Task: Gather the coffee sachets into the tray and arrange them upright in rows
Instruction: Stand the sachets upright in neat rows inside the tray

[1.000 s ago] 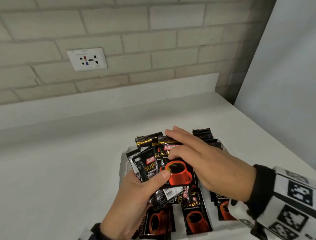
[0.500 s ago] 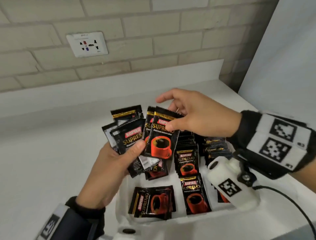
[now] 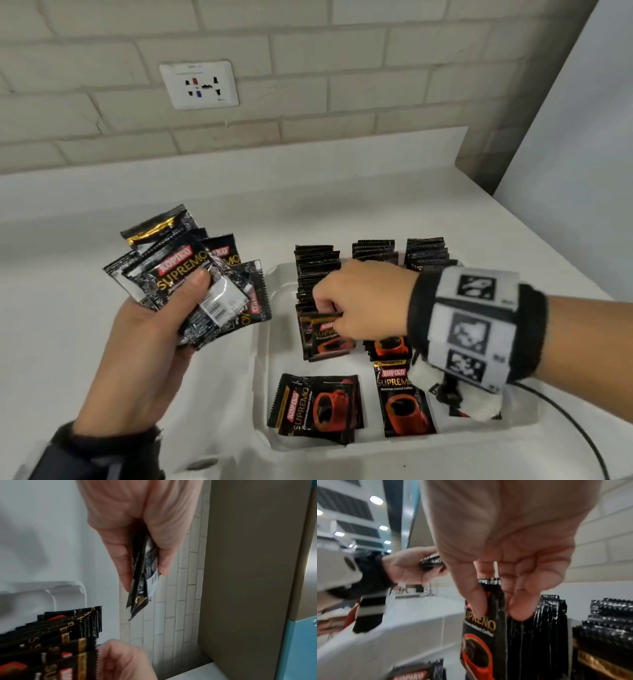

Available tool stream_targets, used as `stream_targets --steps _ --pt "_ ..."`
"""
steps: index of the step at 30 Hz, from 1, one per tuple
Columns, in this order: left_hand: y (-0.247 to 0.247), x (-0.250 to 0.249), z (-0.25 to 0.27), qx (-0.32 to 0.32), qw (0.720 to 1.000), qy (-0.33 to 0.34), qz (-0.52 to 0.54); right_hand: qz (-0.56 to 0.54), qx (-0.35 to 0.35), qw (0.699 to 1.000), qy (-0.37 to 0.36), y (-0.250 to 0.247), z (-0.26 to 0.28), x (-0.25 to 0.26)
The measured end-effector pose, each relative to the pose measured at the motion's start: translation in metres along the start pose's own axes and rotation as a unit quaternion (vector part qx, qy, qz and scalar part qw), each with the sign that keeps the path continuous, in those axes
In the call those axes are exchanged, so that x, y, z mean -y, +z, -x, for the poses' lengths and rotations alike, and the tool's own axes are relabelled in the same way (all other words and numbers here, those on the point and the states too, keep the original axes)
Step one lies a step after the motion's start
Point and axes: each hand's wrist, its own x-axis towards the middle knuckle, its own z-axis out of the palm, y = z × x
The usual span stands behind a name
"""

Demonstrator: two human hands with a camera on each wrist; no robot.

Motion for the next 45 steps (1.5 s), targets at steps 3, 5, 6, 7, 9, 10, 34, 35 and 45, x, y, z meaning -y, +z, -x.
stream_targets --steps 3,5,6,7,9,10,34,35,45 --pt "0.002 0.003 0.001 0.029 0.999 -0.010 -0.022 0.100 0.005 0.995 0.001 0.012 -0.006 0.008" --pt "0.003 0.004 0.001 0.030 0.999 -0.019 -0.016 0.145 0.002 0.989 -0.002 0.018 -0.008 0.010" --pt "0.004 0.005 0.001 0.028 0.999 -0.023 -0.011 0.162 -0.001 0.987 -0.005 0.020 -0.008 0.011" --pt "0.005 0.005 0.001 0.025 0.999 -0.026 -0.009 0.173 -0.005 0.985 -0.007 0.021 -0.008 0.011" --pt "0.007 0.006 0.000 0.017 0.999 -0.038 0.004 0.185 -0.009 0.983 -0.005 0.023 -0.008 0.010" --pt "0.008 0.006 0.000 0.013 0.999 -0.044 0.006 0.192 -0.009 0.981 -0.004 0.023 -0.008 0.010" --pt "0.024 0.016 -0.006 0.007 0.997 -0.081 -0.005 -0.067 -0.119 0.987 0.081 -0.010 0.030 -0.039" --pt "0.024 0.016 -0.006 0.007 0.997 -0.081 -0.004 -0.073 -0.115 0.987 0.083 -0.008 0.032 -0.041" --pt "0.031 0.020 -0.003 0.052 0.995 -0.081 0.021 -0.122 -0.117 0.984 0.055 0.004 0.023 -0.035"
